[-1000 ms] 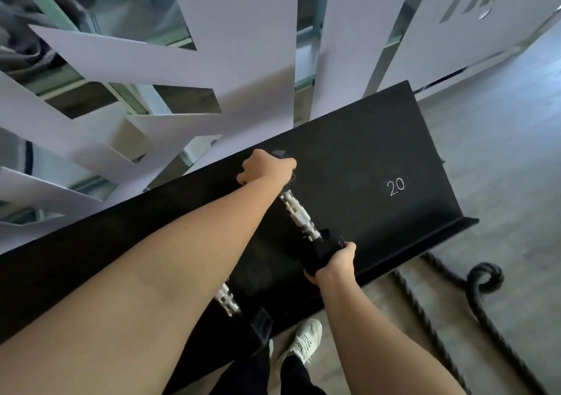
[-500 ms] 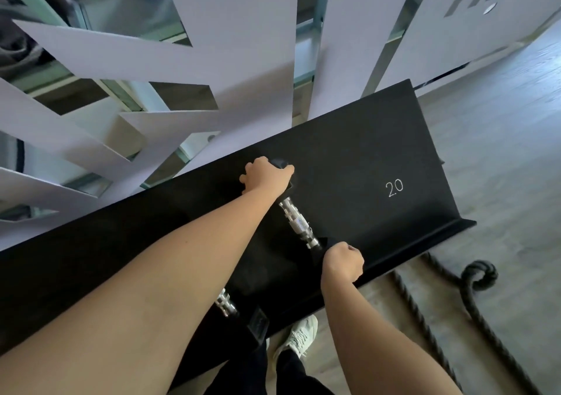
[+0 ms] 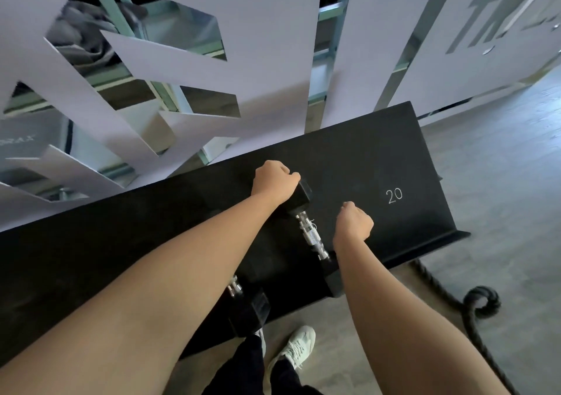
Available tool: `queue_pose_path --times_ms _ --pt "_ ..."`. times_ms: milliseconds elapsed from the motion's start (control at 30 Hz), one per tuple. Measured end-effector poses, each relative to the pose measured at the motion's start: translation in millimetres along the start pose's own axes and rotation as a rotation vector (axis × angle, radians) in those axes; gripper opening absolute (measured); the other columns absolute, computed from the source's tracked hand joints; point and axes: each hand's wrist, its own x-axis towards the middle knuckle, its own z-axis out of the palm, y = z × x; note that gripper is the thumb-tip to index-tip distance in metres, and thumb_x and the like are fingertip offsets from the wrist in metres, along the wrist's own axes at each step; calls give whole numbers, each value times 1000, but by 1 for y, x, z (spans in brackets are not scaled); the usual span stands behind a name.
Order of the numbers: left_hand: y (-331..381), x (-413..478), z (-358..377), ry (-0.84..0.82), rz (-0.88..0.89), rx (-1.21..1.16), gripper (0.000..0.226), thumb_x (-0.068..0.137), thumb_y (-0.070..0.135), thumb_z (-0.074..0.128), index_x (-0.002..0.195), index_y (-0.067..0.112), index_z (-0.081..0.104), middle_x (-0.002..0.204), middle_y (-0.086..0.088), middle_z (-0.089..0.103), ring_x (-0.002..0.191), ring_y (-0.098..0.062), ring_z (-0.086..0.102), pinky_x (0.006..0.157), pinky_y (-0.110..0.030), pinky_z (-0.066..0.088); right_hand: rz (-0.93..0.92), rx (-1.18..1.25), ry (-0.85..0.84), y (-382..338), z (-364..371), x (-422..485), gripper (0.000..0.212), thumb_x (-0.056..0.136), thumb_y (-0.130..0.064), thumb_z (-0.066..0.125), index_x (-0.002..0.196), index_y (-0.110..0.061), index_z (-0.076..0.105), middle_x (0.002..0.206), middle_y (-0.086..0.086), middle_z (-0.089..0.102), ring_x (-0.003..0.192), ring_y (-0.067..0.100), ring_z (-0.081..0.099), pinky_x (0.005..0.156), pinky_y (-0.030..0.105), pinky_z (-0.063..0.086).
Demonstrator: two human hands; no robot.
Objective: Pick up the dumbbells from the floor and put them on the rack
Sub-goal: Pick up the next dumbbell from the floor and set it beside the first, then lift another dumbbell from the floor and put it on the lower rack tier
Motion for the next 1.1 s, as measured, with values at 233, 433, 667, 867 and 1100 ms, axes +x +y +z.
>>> queue_pose_path --times_ms 233,433,667,867,1100 --pt "12 -72 -80 211 122 -162 19 90 25 62 89 8 70 84 -5 68 79 -16 61 72 -29 52 -158 82 -230 -59 6 -91 28 90 -15 57 63 -15 55 63 -3 55 58 10 47 56 25 39" --pt "-13 -162 -167 447 253 -221 13 92 33 62 95 21 67 80 15 61 78 1 58 60 -11 40 -419 109 -451 -82 3 -214 27 95 -18 58 69 -21 64 83 2 70 79 17 64 66 24 46" --pt "-95 -286 -246 607 333 -277 24 93 37 63 105 18 70 93 10 66 78 4 56 63 -8 37 -773 -57 -636 -18 -26 -369 25 97 -21 56 77 -30 67 95 0 73 94 21 67 68 20 46" --pt "-197 -384 -278 621 326 -313 18 93 31 65 100 15 71 89 8 69 78 6 59 60 1 39 -848 -152 -701 91 -46 -461 18 92 -20 59 94 -16 76 92 2 75 91 17 69 79 29 55" --pt "-280 -503 -290 652 227 -379 20 91 34 66 99 17 73 85 16 68 77 8 61 63 3 40 -866 -253 -734 184 -96 -551 19 95 -20 58 93 -12 75 77 2 69 67 8 58 61 23 53"
